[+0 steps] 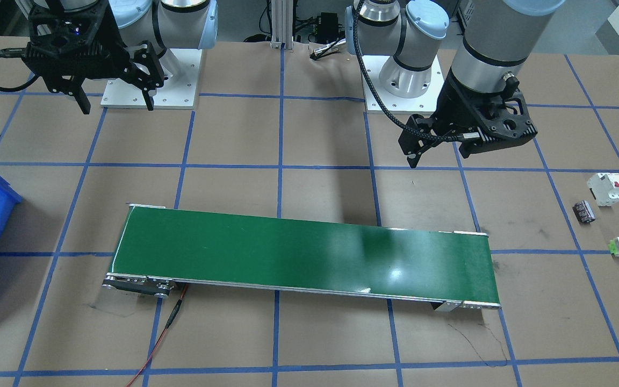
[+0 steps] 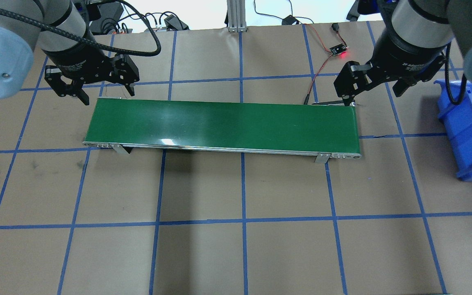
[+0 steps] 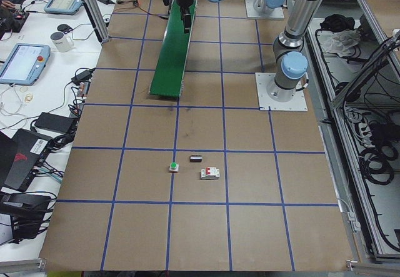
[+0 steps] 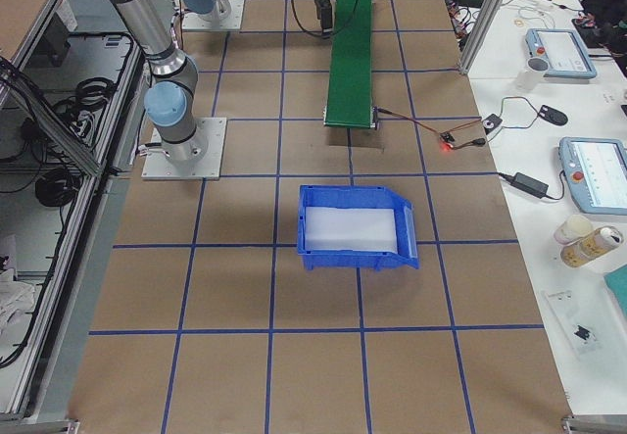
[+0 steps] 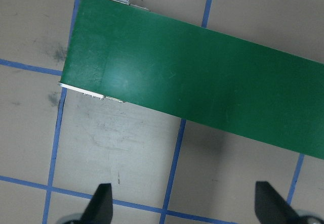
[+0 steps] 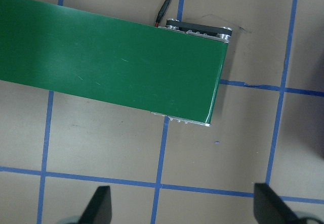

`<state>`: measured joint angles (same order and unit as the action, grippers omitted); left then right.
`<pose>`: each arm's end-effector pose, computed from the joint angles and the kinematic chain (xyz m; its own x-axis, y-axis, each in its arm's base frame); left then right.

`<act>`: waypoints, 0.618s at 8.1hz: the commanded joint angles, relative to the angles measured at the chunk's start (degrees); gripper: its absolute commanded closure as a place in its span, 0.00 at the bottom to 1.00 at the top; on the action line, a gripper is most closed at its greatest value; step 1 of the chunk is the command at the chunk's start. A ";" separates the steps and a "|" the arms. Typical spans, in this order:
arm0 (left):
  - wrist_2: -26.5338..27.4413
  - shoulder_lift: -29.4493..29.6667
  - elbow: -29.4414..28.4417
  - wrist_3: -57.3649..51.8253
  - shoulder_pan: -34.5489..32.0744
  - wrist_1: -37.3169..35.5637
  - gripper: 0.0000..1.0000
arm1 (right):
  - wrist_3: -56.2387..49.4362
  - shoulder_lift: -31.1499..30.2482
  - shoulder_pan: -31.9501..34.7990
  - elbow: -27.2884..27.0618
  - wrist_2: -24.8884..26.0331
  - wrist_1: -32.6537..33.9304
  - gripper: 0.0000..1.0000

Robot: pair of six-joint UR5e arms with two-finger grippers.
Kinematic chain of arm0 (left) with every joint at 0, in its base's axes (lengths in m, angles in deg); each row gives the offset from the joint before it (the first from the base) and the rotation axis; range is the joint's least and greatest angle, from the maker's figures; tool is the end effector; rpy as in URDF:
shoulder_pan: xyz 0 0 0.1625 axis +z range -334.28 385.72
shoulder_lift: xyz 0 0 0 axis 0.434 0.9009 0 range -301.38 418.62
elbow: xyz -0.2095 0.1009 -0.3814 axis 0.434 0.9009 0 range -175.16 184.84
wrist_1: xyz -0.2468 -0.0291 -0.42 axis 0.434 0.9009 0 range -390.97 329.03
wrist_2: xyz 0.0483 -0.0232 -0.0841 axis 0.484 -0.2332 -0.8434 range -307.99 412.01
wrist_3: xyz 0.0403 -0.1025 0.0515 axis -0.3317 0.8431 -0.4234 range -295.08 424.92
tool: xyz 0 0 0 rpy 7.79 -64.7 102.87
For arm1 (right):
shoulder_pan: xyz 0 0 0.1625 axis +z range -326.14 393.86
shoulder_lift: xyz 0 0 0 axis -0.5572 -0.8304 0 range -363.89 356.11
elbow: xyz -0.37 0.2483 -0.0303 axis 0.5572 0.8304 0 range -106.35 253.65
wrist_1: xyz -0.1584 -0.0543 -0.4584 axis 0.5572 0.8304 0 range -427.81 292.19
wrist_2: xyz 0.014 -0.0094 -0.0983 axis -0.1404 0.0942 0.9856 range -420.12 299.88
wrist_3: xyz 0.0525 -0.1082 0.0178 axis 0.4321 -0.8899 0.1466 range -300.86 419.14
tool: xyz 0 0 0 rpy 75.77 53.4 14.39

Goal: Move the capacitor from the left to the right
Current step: 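Move the left gripper outward over the parts beside the conveyor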

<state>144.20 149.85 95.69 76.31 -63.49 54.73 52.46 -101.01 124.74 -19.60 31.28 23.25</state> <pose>-0.1206 -0.5847 0.4746 -0.9768 -0.2121 -0.0298 -0.2107 0.9765 -0.0457 0.1384 -0.5208 0.5248 -0.9911 -0.1289 0.0342 -0.1314 0.9879 -0.0825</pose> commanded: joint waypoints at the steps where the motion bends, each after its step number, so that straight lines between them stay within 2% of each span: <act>1: 0.09 -0.09 0.03 0.03 0.00 0.00 0.00 | 0.00 0.00 0.00 -0.01 0.00 0.00 0.00; 3: 0.35 -0.18 -0.15 -0.05 0.00 0.00 0.00 | 0.00 0.00 0.00 0.08 0.00 0.00 0.00; 5: 2.02 -0.09 -0.15 -6.26 0.53 -1.22 0.00 | 0.00 0.00 0.00 -0.01 0.00 0.00 0.00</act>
<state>145.28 149.72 95.57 74.60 -63.38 54.58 52.46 -101.01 124.74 -19.58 31.27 23.24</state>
